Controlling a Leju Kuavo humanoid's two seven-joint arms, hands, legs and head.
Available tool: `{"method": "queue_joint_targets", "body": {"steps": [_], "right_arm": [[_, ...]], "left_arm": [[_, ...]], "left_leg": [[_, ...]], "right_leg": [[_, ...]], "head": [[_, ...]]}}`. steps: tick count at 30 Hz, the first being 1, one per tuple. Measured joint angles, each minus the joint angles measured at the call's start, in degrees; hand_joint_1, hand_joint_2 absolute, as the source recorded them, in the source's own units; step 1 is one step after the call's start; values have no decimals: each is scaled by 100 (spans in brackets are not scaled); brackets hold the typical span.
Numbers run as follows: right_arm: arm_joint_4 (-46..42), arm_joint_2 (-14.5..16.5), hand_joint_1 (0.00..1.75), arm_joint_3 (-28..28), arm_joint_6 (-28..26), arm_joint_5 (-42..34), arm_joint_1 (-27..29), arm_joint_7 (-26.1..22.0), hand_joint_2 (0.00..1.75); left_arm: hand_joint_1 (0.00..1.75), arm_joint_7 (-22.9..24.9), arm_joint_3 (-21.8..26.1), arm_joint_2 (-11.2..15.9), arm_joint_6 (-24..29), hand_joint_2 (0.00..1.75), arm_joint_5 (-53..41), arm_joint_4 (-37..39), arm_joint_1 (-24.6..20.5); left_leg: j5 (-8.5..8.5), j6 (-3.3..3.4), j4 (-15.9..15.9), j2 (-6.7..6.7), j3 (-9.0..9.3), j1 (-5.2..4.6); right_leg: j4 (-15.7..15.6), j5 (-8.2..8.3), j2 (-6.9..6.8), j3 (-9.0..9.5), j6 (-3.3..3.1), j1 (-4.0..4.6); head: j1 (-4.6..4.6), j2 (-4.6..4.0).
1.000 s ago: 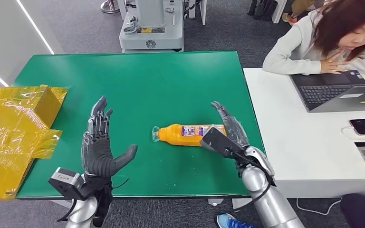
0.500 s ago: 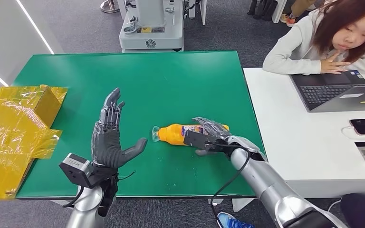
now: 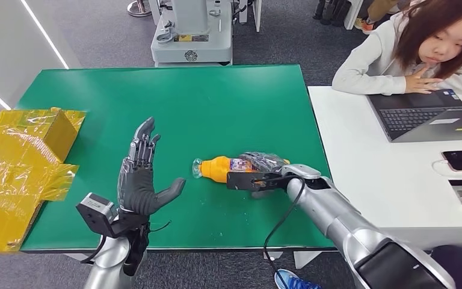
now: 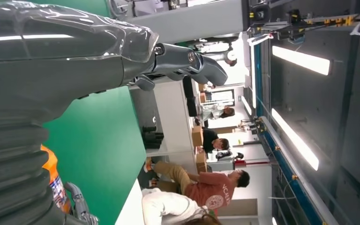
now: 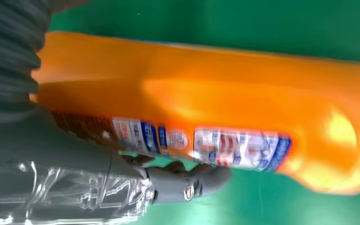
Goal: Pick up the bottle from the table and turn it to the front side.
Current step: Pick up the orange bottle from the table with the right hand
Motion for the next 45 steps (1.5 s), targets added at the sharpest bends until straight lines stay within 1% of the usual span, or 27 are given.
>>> {"method": "queue_joint_targets", "body": {"steps": [3,4,7,8,10,16,22,24,26,29,31,34,37,41,45], "right_arm": [[119,15,0,243,108,13,-163,112,175],[156,20,34,316,150,13,-210,147,175],[254,28,163,485,250,2,-318,227,175],[283,28,172,531,277,-12,-346,247,175],[338,28,175,613,321,-43,-404,282,175],[431,28,175,810,390,-102,-572,420,175],[448,28,175,940,289,-133,-621,458,175],[448,28,175,973,122,-204,-619,387,175],[437,28,175,983,-154,-366,-604,229,175],[308,21,175,877,-655,-823,-503,-127,175],[158,9,175,732,-853,-1099,-399,-294,175],[-189,-37,175,438,-1107,-1470,-117,-462,175],[-792,-96,175,6,-1479,-1692,390,-604,175],[-1537,-158,175,-466,-1830,-1679,1008,-651,175],[-2400,-246,175,-996,-2312,-1503,1665,-684,175]], "left_arm": [[0,37,9,4,-73,175,160,22,0],[0,54,15,5,-97,175,226,30,0],[0,94,36,8,-149,175,398,50,3],[0,100,40,10,-165,175,448,57,6],[0,114,52,15,-210,175,557,70,18],[0,162,109,19,-293,175,764,81,42],[0,191,171,30,-318,175,850,96,44],[0,192,177,42,-314,175,861,97,61],[0,177,180,57,-286,175,871,97,109],[0,121,193,84,-216,175,875,94,220],[0,99,211,104,-197,175,875,92,282],[0,62,229,129,-173,175,875,92,333],[0,-33,233,164,-150,175,857,118,341],[0,-80,245,198,-128,175,829,179,326],[0,-67,319,224,-132,175,749,217,329]], "left_leg": [[0,0,0,-1,0,0],[0,0,0,-1,0,0],[0,0,0,-1,-1,0],[0,0,0,-2,-2,0],[0,0,0,-2,-2,0],[0,0,0,-2,-2,0],[0,0,0,-3,-2,0],[0,0,0,-3,-2,0],[0,0,0,-2,-2,0],[0,0,0,-1,-2,0],[0,0,0,-2,-3,0],[0,0,-1,-5,-4,1],[-1,0,-1,-4,-5,1],[-1,0,-1,-4,-7,1],[-1,0,-1,-6,-10,0]], "right_leg": [[0,0,-1,0,0,0],[0,0,-1,0,0,0],[0,0,-2,0,1,0],[0,0,-2,0,1,0],[0,0,-2,0,1,0],[0,0,-2,-1,1,0],[0,0,-2,-1,1,0],[1,0,-2,-1,1,0],[0,0,-1,-1,1,0],[0,0,-1,-4,1,0],[-1,0,-2,-5,1,0],[-2,-1,-5,-5,1,1],[-3,-1,-4,-6,1,1],[-4,-1,-4,-8,1,1],[-4,-1,-5,-9,1,1]], "head": [[1,0],[1,0],[1,0],[1,0],[1,0],[1,0],[2,0],[1,0],[1,0],[0,0],[-1,0],[1,0],[1,0],[2,0],[1,0]]}}
